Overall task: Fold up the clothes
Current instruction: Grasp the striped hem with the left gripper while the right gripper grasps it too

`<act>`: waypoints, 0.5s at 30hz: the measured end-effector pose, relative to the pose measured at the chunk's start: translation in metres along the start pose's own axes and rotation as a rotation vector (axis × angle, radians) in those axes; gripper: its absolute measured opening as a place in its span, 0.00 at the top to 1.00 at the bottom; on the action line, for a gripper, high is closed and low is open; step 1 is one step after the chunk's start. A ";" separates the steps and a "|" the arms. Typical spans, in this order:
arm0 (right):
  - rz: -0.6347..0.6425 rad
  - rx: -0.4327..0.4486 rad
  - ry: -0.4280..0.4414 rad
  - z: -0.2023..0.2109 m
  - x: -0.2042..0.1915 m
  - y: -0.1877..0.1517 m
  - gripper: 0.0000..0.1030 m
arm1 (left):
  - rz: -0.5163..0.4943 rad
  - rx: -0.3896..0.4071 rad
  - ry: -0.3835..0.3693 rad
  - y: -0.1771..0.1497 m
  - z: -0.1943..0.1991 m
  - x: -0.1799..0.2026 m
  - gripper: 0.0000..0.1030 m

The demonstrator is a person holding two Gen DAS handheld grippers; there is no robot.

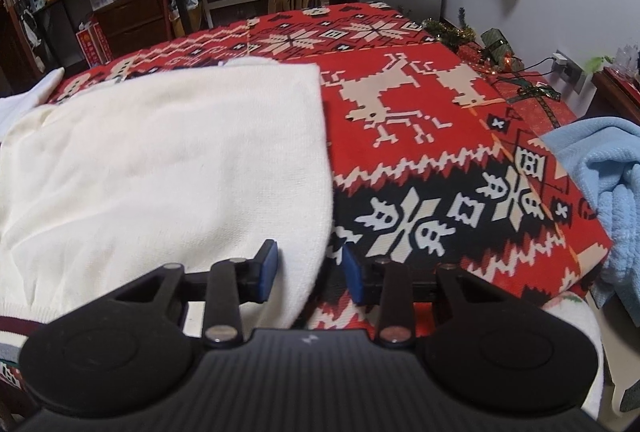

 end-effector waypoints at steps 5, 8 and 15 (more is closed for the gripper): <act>-0.004 0.003 0.029 -0.001 -0.005 0.001 0.81 | -0.100 -0.001 -0.021 0.001 -0.004 0.014 0.93; 0.003 0.006 0.043 0.000 -0.008 0.001 0.92 | -0.150 0.003 -0.014 0.000 -0.001 0.015 0.96; -0.027 0.014 0.034 0.011 0.006 0.005 0.94 | -0.129 -0.014 0.043 -0.008 0.015 -0.013 0.97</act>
Point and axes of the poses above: each gripper's, at about its wrist camera, not at the fingertips, and z roughly against the way its jaws point, x to its right, y to its top, the point moved 7 cm from there along -z, roughly the way its jaws point, and after that the axes turned 15 degrees about x, right-handed, at the moved point
